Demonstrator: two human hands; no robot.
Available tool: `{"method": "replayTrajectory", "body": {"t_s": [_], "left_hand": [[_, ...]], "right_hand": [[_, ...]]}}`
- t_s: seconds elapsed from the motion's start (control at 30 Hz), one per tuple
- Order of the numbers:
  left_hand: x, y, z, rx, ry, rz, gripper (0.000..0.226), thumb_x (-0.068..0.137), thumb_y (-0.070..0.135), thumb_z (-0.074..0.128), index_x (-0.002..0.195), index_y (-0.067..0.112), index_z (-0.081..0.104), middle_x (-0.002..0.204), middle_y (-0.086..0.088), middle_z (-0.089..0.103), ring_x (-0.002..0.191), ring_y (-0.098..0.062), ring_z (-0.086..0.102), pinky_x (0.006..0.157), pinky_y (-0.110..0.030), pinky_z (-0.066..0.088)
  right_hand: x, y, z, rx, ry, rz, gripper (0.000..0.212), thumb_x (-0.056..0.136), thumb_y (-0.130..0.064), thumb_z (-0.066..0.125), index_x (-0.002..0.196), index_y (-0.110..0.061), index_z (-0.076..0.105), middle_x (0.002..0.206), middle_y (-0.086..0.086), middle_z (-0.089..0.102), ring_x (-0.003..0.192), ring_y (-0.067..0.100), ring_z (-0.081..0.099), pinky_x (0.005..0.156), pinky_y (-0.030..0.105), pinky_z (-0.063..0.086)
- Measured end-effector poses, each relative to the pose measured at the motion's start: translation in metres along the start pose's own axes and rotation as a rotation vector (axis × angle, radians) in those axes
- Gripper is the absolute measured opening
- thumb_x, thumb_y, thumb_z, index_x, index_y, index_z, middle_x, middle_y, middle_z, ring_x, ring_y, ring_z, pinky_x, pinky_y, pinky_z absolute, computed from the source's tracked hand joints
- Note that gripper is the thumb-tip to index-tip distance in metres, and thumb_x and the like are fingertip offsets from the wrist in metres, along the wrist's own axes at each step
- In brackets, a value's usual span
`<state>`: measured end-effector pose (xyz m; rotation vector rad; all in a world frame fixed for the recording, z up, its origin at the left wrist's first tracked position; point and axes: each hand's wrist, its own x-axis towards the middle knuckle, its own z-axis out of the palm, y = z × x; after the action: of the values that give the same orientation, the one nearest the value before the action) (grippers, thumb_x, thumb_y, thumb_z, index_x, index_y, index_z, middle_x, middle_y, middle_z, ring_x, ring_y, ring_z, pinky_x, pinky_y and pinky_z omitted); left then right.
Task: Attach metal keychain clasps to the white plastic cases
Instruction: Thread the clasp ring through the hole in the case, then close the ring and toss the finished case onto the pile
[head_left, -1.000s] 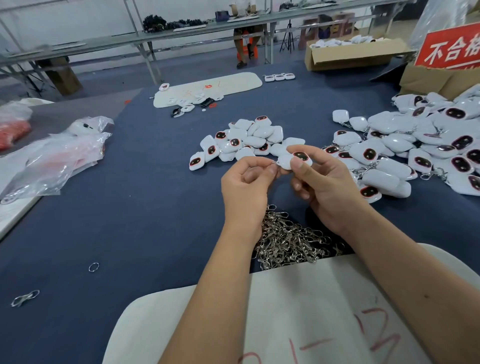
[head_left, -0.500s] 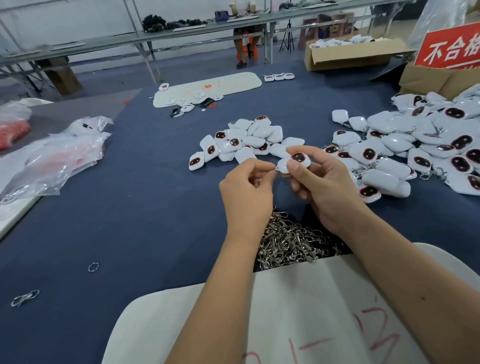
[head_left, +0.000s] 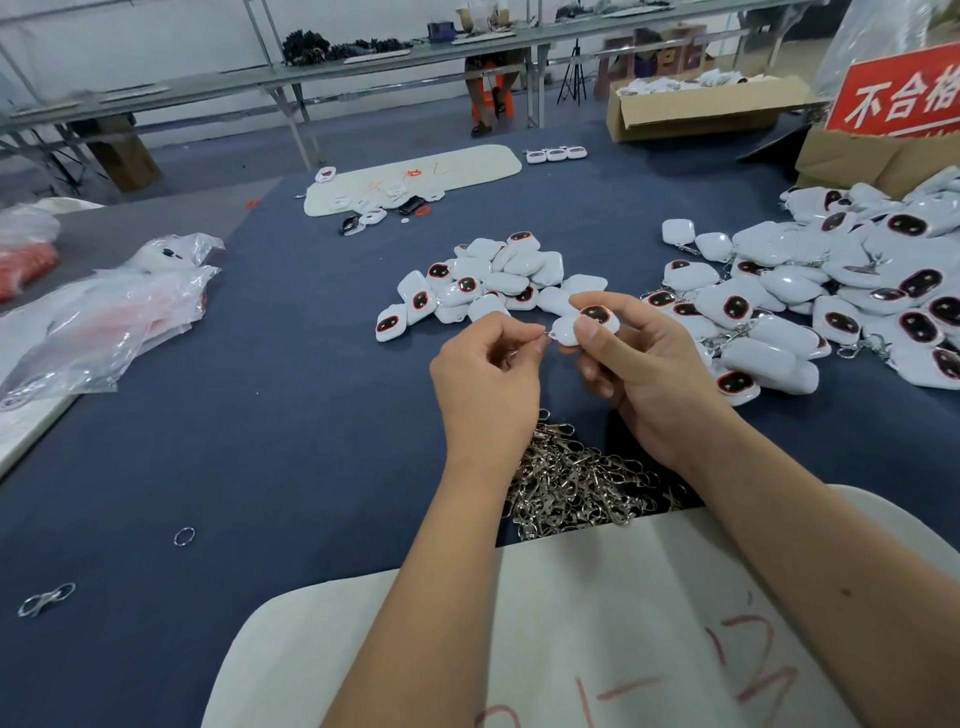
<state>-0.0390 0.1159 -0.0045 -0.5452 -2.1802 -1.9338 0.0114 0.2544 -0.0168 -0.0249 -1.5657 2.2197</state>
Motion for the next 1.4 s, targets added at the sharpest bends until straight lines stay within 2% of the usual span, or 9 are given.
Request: {"method": "replayTrajectory", "body": {"t_s": [0.27,0.5,0.6,0.8,0.97,1.1,1.2,1.3,1.4], "left_hand": [[-0.002,-0.003,-0.004,0.343,-0.075,0.242,0.016,0.089,0.001,0.065,0.085,0.013,0.075,0.08,0.005,0.072,0.078,-0.017,0.066,0.071,-0.043,0.054],[-0.004,-0.003,0.004,0.139,-0.026,0.083,0.016,0.089,0.009,0.076,0.087,0.024,0.076,0.079,0.018,0.073,0.079,-0.003,0.068,0.072,-0.011,0.051],[-0.005,-0.004,0.006,0.15,-0.091,0.124,0.014,0.089,0.01,0.074,0.088,0.024,0.075,0.081,0.017,0.073,0.08,-0.003,0.067,0.071,-0.01,0.05],[-0.004,-0.01,0.002,0.48,-0.095,0.237,0.01,0.09,0.022,0.072,0.1,0.025,0.073,0.103,0.013,0.069,0.109,-0.014,0.054,0.091,-0.018,0.035],[0.007,-0.012,0.0,0.693,-0.127,0.128,0.034,0.093,0.031,0.068,0.126,0.025,0.066,0.133,0.003,0.058,0.134,-0.018,0.034,0.105,-0.02,0.027],[0.028,-0.013,-0.001,0.813,-0.341,0.008,0.056,0.1,0.026,0.058,0.152,0.018,0.041,0.161,-0.007,0.035,0.151,-0.029,0.024,0.118,-0.037,0.025],[0.03,-0.013,-0.006,0.633,-0.393,0.003,0.042,0.098,0.004,0.048,0.137,0.016,0.057,0.14,-0.003,0.061,0.134,-0.027,0.051,0.106,-0.038,0.042],[0.02,-0.011,-0.013,0.388,-0.475,-0.032,0.059,0.092,-0.015,0.041,0.136,0.015,0.066,0.134,0.002,0.069,0.128,-0.007,0.059,0.116,-0.031,0.042],[0.014,-0.012,-0.024,0.302,-0.35,-0.082,0.053,0.091,-0.013,0.046,0.118,0.02,0.076,0.119,0.008,0.075,0.116,-0.002,0.065,0.109,-0.028,0.047]], "right_hand": [[-0.001,0.001,0.0,-0.085,-0.003,-0.015,0.036,0.083,-0.025,0.078,0.115,-0.011,0.068,0.076,0.005,0.068,0.059,0.012,0.052,0.049,0.019,0.039],[0.002,0.005,-0.001,-0.14,0.159,-0.031,0.016,0.098,-0.017,0.071,0.114,-0.013,0.069,0.071,0.002,0.067,0.053,0.011,0.053,0.045,0.02,0.038],[0.003,0.005,-0.001,-0.215,0.322,-0.101,0.014,0.096,-0.019,0.073,0.109,-0.016,0.068,0.059,-0.001,0.061,0.045,0.011,0.047,0.043,0.019,0.036],[-0.002,0.0,-0.005,-0.458,0.707,-0.328,0.067,0.093,-0.022,0.072,0.15,-0.026,0.037,0.08,-0.008,0.067,0.058,0.03,0.058,0.064,0.037,0.055],[-0.002,0.001,0.0,-0.605,0.562,-0.278,0.046,0.095,-0.016,0.067,0.136,-0.018,0.046,0.085,-0.003,0.068,0.064,0.034,0.065,0.074,0.054,0.057],[-0.003,0.002,0.001,-0.743,0.412,-0.246,0.027,0.097,-0.017,0.068,0.119,-0.024,0.055,0.077,-0.008,0.067,0.064,0.024,0.065,0.072,0.043,0.056],[-0.003,0.002,0.001,-0.903,0.287,-0.27,0.029,0.095,-0.011,0.067,0.122,-0.019,0.064,0.093,-0.01,0.071,0.082,0.013,0.064,0.083,0.032,0.052],[0.0,0.004,0.002,-1.183,0.048,-0.274,0.042,0.093,-0.012,0.071,0.134,-0.016,0.066,0.13,0.002,0.067,0.121,0.024,0.057,0.107,0.042,0.042],[-0.001,0.006,0.005,-1.287,-0.115,-0.221,0.047,0.093,-0.023,0.074,0.139,-0.026,0.063,0.135,-0.006,0.067,0.122,0.026,0.055,0.108,0.044,0.04]]}}
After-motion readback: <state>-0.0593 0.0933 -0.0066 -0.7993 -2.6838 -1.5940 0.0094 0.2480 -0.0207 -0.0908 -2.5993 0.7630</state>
